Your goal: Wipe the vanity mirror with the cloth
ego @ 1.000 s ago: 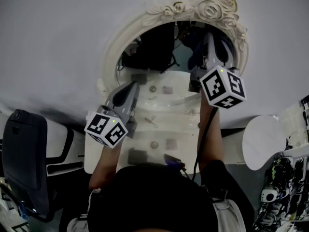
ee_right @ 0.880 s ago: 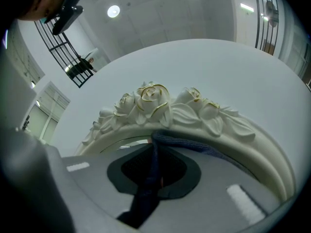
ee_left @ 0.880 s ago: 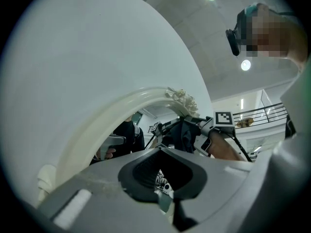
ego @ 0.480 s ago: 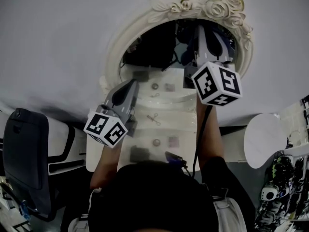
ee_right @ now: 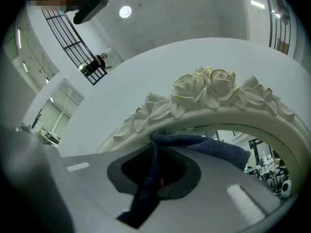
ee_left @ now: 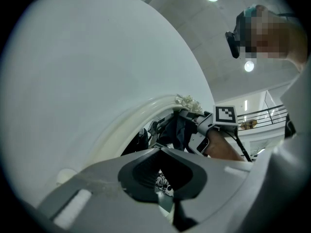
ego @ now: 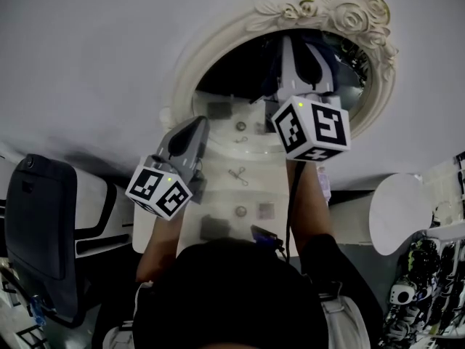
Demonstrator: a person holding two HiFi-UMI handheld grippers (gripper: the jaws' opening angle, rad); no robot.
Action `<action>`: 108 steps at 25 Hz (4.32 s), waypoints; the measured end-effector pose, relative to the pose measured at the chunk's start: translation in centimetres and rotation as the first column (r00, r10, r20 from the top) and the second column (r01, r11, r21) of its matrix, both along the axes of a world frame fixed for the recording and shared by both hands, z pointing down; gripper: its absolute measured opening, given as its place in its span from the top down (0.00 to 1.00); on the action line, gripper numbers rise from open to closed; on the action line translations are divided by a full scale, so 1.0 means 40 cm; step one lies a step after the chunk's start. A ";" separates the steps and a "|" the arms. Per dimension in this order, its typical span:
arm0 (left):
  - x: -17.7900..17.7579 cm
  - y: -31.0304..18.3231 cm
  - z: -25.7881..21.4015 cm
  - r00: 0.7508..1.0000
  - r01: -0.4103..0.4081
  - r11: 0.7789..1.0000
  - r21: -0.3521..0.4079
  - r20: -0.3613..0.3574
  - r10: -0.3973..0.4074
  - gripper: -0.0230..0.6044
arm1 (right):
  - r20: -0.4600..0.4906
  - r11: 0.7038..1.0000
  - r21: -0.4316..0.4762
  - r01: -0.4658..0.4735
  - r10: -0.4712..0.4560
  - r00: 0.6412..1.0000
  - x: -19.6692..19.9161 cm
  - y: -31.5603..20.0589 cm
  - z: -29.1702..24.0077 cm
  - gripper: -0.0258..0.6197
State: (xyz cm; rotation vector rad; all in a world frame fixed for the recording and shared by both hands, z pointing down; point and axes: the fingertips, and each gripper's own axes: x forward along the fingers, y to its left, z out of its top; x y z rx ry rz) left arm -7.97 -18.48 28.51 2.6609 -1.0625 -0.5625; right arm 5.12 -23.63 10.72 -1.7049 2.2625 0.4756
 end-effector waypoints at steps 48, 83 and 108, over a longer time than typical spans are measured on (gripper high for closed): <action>-0.138 -0.039 0.086 0.995 0.100 0.991 -0.085 0.020 -0.099 0.96 | -0.148 0.942 -0.208 0.262 -0.296 0.944 -0.323 -0.032 0.557 0.90; -0.071 -0.066 0.128 0.994 0.095 0.988 -0.125 0.058 -0.088 0.96 | 0.003 0.819 -0.452 0.353 -0.394 0.919 -0.267 -0.041 1.032 0.90; 0.074 -0.059 0.160 0.992 0.083 0.986 -0.142 0.106 -0.068 0.96 | 0.049 0.754 -0.582 0.304 -0.341 0.939 -0.015 -0.019 1.237 0.90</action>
